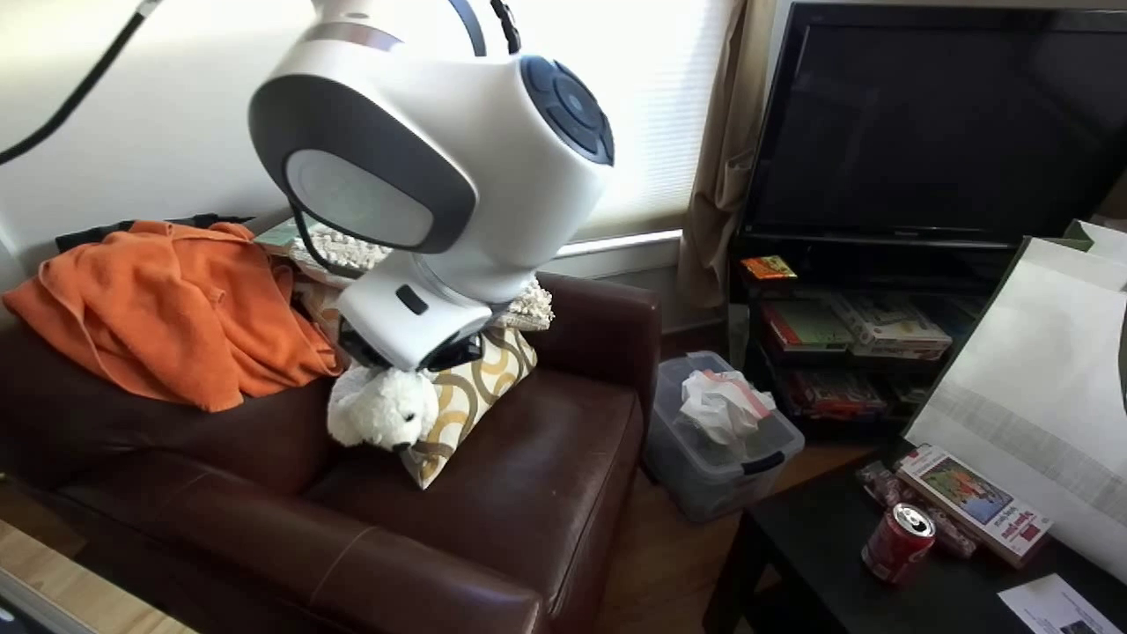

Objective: Pick up the white stuffed toy and put it on the right arm rest of the couch

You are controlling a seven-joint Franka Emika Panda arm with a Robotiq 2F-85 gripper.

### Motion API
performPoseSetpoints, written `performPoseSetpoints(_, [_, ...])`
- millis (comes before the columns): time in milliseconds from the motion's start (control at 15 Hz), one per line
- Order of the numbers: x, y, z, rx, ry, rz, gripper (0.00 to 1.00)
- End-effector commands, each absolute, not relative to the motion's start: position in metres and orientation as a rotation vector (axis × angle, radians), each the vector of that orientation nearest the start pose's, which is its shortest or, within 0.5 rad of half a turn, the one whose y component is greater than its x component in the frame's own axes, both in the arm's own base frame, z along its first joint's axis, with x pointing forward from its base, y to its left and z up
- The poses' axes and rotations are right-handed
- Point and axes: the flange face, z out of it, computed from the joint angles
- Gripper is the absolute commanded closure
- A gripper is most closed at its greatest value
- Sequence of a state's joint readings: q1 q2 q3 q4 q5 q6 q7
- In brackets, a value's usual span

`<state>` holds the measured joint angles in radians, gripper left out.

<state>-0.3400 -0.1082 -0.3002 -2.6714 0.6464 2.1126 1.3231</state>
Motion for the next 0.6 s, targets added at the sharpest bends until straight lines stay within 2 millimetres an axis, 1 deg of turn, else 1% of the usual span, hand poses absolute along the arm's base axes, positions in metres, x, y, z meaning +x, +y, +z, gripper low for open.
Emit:
performPoseSetpoints(0, [0.301,-0.237,0.225,-0.961,2.569,0.953,0.98])
performPoseSetpoints(200, [0.298,-0.253,0.204,-1.043,2.685,1.01,0.98])
performPoseSetpoints(400, [0.299,-0.261,0.182,-1.155,2.773,1.067,0.98])
performPoseSetpoints(467, [0.302,-0.263,0.176,-1.175,2.806,1.051,0.98])
performPoseSetpoints(533, [0.304,-0.265,0.176,-1.169,2.816,1.045,0.98])
